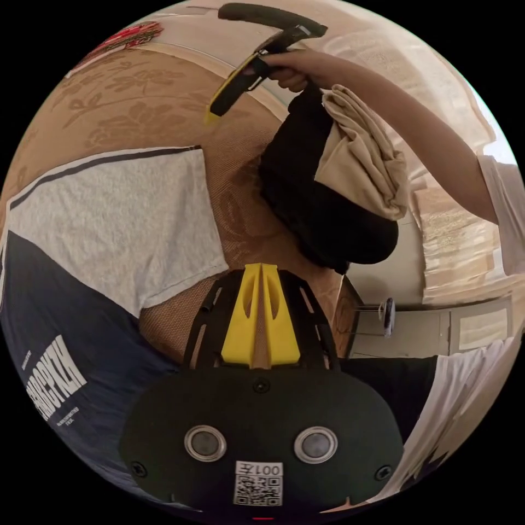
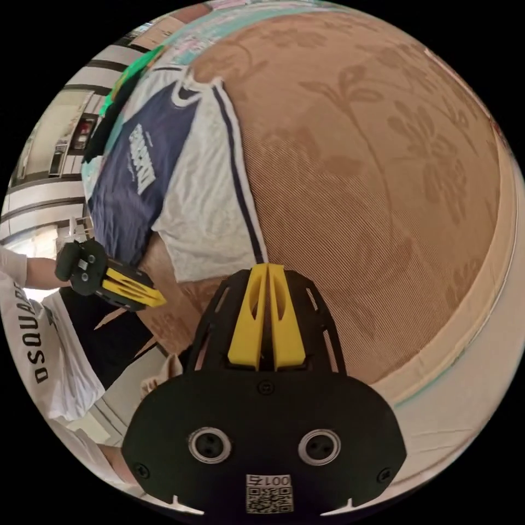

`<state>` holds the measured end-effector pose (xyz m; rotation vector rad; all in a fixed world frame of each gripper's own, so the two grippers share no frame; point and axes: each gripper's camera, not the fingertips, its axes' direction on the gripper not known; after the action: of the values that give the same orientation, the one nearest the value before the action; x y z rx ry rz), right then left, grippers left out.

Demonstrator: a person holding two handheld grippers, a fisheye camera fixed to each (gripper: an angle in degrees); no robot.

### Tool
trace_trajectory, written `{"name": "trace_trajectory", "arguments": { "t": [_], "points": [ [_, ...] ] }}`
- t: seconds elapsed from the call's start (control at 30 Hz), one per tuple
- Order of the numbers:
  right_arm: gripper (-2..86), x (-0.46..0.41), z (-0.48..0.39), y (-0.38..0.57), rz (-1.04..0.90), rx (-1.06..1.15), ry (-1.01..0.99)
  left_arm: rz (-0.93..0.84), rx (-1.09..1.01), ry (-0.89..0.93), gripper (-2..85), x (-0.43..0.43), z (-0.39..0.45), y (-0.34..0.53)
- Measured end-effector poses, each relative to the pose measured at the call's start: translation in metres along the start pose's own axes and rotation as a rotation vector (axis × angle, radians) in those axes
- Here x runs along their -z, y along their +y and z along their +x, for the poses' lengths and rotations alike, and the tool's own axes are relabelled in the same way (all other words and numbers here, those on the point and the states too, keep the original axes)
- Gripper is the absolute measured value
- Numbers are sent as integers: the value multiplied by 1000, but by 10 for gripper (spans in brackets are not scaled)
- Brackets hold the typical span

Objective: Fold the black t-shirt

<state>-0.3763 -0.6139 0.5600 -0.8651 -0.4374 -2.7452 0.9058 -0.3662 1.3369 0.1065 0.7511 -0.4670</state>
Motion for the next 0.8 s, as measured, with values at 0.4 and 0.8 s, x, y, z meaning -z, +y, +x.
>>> {"name": "trace_trajectory", "arguments": {
  "t": [0.4, 0.8],
  "points": [
    [64, -58, -23, -44, -139, -23, 96, -58, -83, -443, 91, -15, 32, 25],
    [13, -71, -6, -42, -124, -118, -20, 6, -46, -407, -14, 15, 47, 43]
  ]
}}
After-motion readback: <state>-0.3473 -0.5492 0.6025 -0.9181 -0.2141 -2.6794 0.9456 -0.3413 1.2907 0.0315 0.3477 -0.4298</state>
